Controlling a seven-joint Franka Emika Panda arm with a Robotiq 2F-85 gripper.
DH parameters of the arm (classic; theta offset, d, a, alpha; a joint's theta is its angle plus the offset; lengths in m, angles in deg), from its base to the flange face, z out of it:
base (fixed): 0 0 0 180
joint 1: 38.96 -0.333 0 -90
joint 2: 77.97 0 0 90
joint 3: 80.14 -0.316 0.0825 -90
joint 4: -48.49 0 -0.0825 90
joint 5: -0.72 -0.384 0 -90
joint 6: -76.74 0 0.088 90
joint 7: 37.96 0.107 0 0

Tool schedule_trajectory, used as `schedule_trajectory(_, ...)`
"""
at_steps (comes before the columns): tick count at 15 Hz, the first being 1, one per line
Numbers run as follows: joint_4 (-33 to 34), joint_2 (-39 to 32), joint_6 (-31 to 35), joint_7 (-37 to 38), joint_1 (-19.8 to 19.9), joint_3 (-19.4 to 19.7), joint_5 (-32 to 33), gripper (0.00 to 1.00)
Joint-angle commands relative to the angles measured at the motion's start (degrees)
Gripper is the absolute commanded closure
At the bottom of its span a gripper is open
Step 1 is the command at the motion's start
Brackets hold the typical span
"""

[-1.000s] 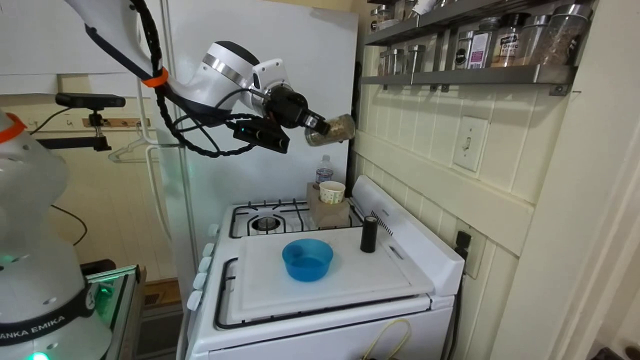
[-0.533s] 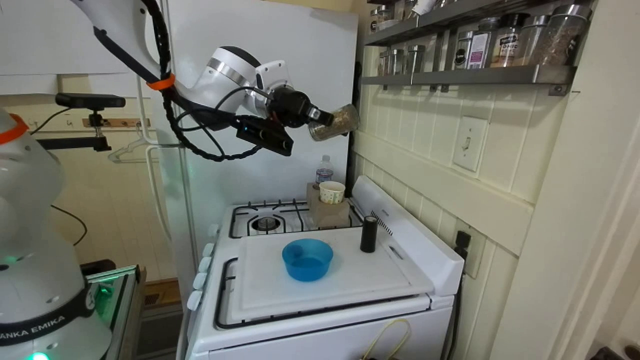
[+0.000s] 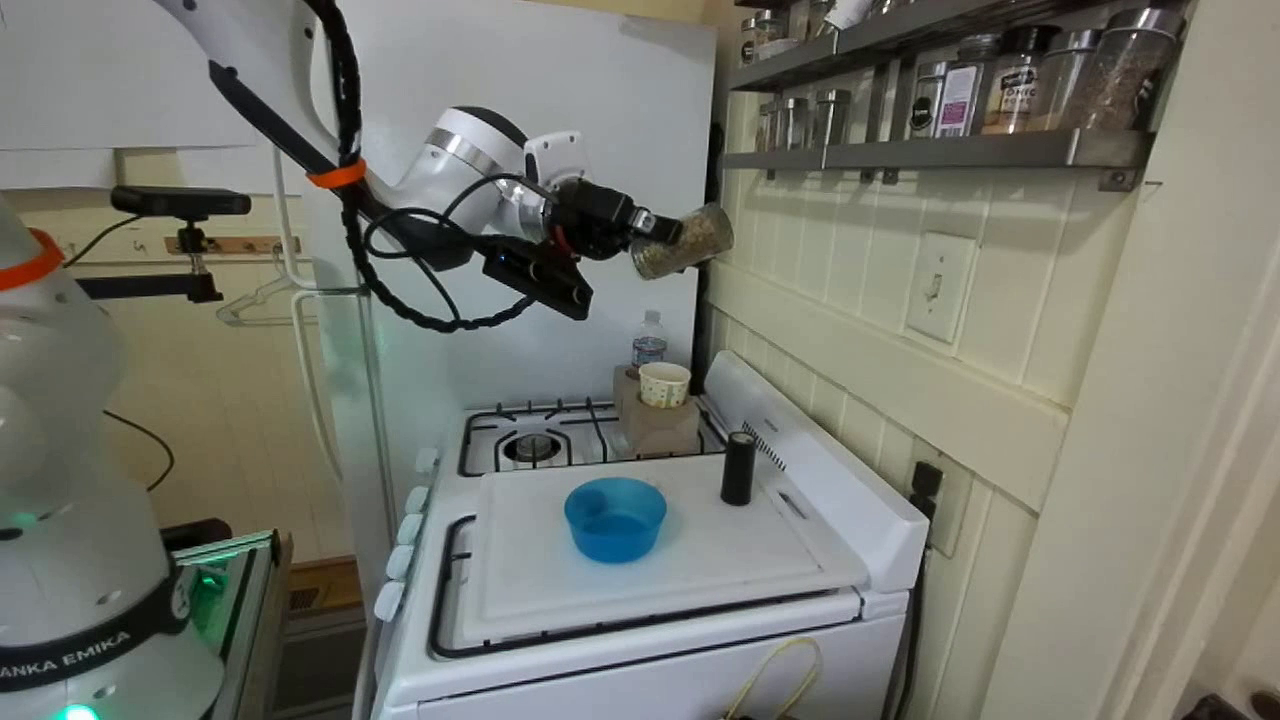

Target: Pour the contents from the grey bottle into the blue bowl

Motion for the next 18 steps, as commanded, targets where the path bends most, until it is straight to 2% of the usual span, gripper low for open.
schedule_trajectory(1,0.59,0.57,5.98,-0.25,-1.25,2.59,-2.98,0.77)
schedule_trajectory(4,1.02,1.47,14.57,0.69,-1.21,4.86,-6.95,0.77)
schedule_trajectory(8,0.01,2.26,23.06,-0.98,-1.86,4.74,-9.2,0.77)
schedule_trajectory(9,0.9,0.49,19.72,0.08,-1.3,3.93,-7.63,0.52)
schedule_trajectory(12,0.91,0.79,21.35,-0.18,-1.41,3.92,-8.26,0.52)
schedule_trajectory(13,0.91,0.84,21.38,-0.23,-1.4,3.95,-8.28,0.77)
schedule_trajectory(18,-1.81,0.09,3.44,3.82,-3.04,-1.97,-3.18,0.77)
